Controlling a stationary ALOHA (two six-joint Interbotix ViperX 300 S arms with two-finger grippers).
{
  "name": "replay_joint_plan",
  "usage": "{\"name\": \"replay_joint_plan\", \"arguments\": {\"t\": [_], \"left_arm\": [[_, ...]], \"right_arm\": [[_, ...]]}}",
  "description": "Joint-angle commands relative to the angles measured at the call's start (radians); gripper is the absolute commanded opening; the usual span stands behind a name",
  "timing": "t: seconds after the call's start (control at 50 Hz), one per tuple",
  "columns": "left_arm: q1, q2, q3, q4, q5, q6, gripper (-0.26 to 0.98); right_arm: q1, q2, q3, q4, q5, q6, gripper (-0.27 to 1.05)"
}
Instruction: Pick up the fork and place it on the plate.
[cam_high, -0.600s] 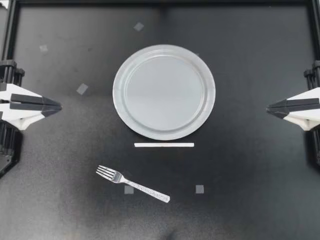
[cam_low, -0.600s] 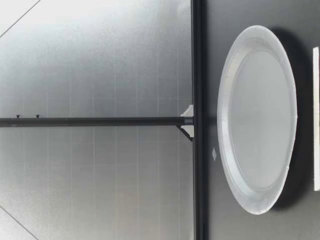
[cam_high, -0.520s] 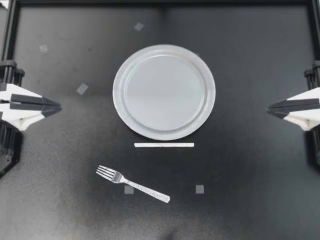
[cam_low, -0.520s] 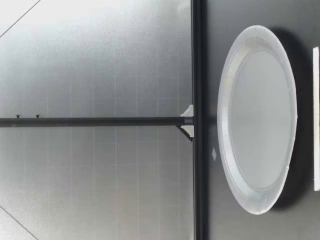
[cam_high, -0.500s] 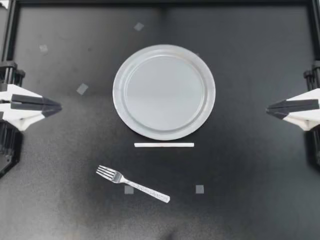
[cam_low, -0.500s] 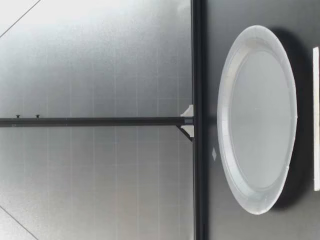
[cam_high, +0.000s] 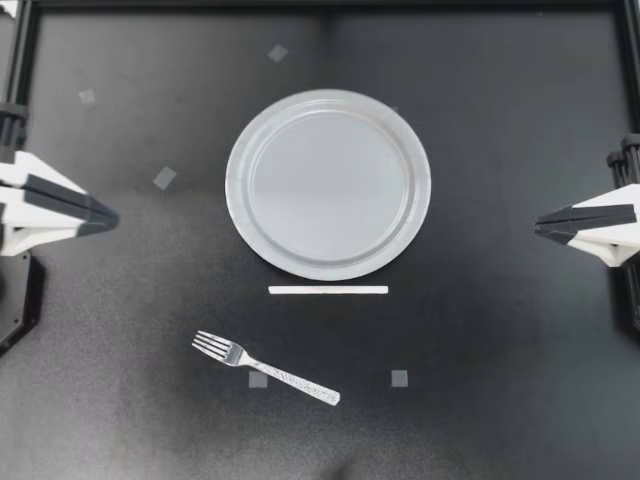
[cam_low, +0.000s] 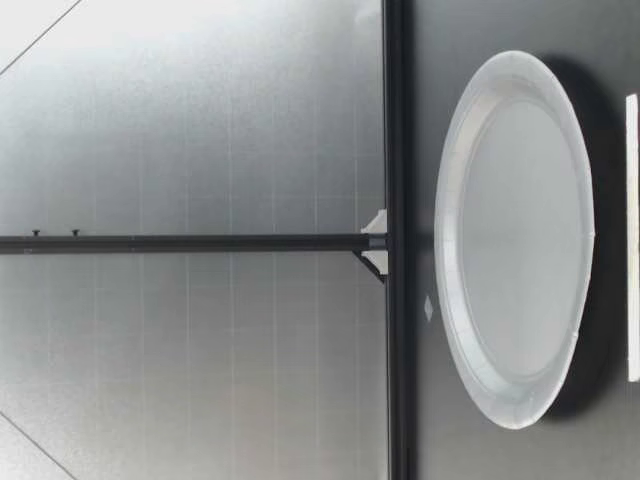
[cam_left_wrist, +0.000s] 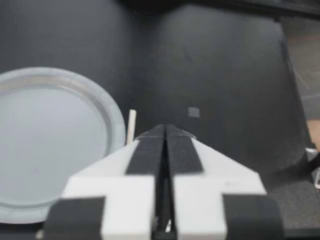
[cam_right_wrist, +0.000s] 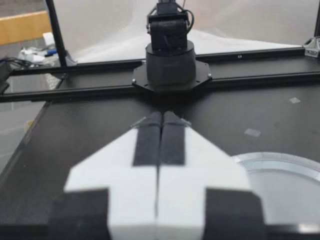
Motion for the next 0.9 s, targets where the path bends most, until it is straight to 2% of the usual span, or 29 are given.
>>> {"name": "replay_joint_plan", "arguments": {"t": [0.0,0.06,0.24,0.26,0.3,0.46,0.62,0.76,0.88], "left_arm": [[0.002,0.040,-0.060,-0.002,0.017,0.005,0.10],[0.002,0.061,-0.072,0.000,0.031,0.014,0.19],[0.002,0.095,-0.080,-0.002,0.029,0.048,0.69],[0.002,0.095,-0.080,-0.002,0.029,0.048,0.72],[0.002,0.098,-0.081,-0.002,0.034,0.049,0.73],[0.002,0.158,-0.098,-0.002,0.118,0.060,0.63],[0.002,0.288,-0.210,-0.003,0.299,0.143,0.62],[-0.046,0.443,-0.330,-0.005,0.407,0.262,0.62],[-0.091,0.600,-0.345,-0.006,0.436,0.313,0.62]], "right_arm": [[-0.008,0.008,-0.014,0.003,-0.011,0.000,-0.13],[-0.012,0.006,-0.014,0.003,-0.014,0.000,-0.13],[-0.034,0.003,-0.014,0.005,-0.012,0.003,-0.13],[-0.034,0.003,-0.014,0.006,-0.014,0.003,-0.13],[-0.035,0.003,-0.014,0.005,-0.014,0.003,-0.13],[-0.043,0.008,-0.015,0.006,-0.014,0.002,-0.13],[-0.051,0.011,-0.017,0.005,-0.014,0.002,-0.13],[-0.058,0.014,-0.009,0.005,-0.012,0.003,-0.13],[-0.061,0.015,0.003,0.006,-0.012,0.003,-0.13]]}}
